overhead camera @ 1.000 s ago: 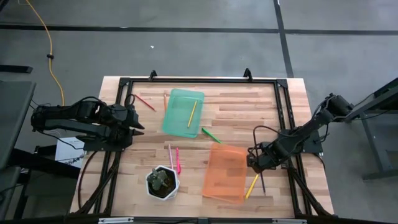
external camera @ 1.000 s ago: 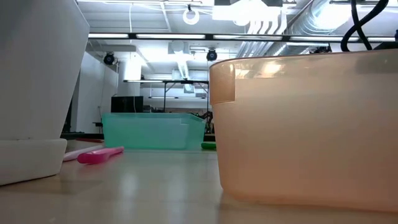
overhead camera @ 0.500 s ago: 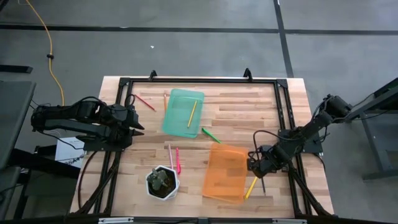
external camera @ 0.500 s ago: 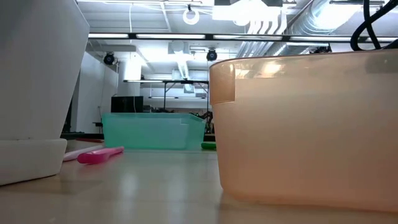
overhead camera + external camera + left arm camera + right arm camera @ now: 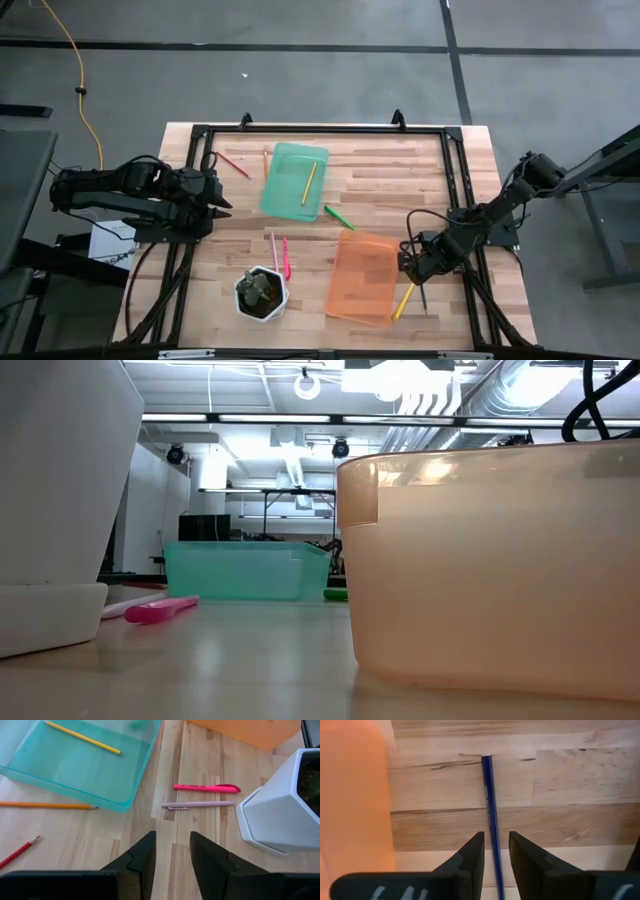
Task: Sort pens & pencils
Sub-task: Put the blue pencil into the green bin
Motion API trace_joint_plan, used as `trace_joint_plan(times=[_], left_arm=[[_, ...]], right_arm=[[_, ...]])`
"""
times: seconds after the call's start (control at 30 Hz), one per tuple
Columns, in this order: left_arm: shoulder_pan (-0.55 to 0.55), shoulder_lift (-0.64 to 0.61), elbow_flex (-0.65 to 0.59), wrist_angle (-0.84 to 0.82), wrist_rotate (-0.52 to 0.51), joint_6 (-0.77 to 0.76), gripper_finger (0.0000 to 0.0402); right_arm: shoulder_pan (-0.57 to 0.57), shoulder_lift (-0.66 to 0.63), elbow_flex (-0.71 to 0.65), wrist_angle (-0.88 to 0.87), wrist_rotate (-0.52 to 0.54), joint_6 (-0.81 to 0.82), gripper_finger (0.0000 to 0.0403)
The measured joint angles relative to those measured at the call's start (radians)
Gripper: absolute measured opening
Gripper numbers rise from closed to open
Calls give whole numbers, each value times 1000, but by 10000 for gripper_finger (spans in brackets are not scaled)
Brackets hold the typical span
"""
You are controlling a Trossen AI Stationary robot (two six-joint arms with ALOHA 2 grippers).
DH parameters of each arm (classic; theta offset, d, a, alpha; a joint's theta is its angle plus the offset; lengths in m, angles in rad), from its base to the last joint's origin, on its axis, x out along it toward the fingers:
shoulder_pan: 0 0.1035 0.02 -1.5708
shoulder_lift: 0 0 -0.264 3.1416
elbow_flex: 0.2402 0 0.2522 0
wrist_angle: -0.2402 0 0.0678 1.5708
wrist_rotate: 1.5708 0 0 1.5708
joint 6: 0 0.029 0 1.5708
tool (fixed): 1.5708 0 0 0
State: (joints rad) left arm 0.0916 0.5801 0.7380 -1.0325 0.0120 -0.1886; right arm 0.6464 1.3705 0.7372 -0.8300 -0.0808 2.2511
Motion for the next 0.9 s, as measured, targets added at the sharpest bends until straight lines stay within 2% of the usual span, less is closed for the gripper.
trace_joint_plan(times=[0.17, 0.33, 0.4, 0.53, 0.9], left_arm=[[0, 0, 0, 0, 0, 0, 108], [0, 0, 0, -3, 1, -7, 108], [0, 0, 0, -18, 8, -21, 108], [0, 0, 0, -39, 8, -32, 108], [0, 0, 0, -41, -2, -37, 108]], right_arm=[[1, -2, -10, 11, 4, -1, 81], [1, -2, -124, 246, -10, 11, 81], [-5, -2, -128, 237, -2, 15, 81], [-19, -1, -96, 96, 17, -1, 81], [-18, -4, -91, 95, 20, -3, 81]])
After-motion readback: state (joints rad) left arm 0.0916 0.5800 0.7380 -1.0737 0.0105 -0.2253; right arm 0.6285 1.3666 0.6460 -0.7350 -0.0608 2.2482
